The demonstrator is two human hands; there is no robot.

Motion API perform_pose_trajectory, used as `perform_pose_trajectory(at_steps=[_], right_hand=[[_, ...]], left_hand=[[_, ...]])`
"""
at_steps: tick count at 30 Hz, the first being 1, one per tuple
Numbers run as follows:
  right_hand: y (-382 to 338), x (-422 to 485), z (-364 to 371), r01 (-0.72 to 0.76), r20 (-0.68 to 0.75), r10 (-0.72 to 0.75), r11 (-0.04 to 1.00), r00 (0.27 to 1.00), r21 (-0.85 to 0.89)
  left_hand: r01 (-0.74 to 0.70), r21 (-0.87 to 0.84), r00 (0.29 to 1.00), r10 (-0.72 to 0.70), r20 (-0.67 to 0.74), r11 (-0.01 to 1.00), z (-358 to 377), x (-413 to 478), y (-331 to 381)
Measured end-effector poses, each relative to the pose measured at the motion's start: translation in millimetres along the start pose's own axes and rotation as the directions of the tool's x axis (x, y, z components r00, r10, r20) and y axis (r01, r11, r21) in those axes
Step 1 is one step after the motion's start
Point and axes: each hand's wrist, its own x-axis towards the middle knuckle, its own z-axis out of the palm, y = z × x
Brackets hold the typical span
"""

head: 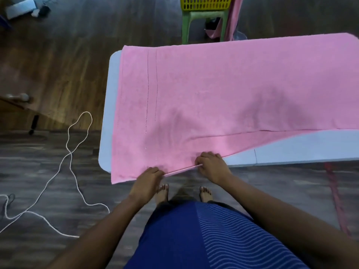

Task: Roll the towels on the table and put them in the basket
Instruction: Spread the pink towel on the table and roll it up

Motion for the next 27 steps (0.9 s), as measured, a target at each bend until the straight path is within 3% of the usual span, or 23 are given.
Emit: perform_pose_trajectory(at_steps=[9,14,23,27], right_hand=[[107,-42,-31,-0.019,-0.151,0.017,1.000,0.988,-0.015],[114,-56,-21,-0.058,-0.183,0.057,0.998,0.981,-0.001],[115,-43,-29,-0.065,-0.208,0.064,0.998,0.976,-0.001],[115,-31,-33,-0.075,-0.208,0.064,0.996,0.976,-0.046]], left_hand=[[0.186,0.065,0.977,-0.177,-0.117,0.980,7,1,28],[0.320,0.107,0.946,-0.311,-0.094,0.941,13,7,47],[0.359,0.154,0.933,-0.347,-0.100,0.921,17,11,49],[0.398,0.114,0.910,-0.376,-0.176,0.910,23,14,64]])
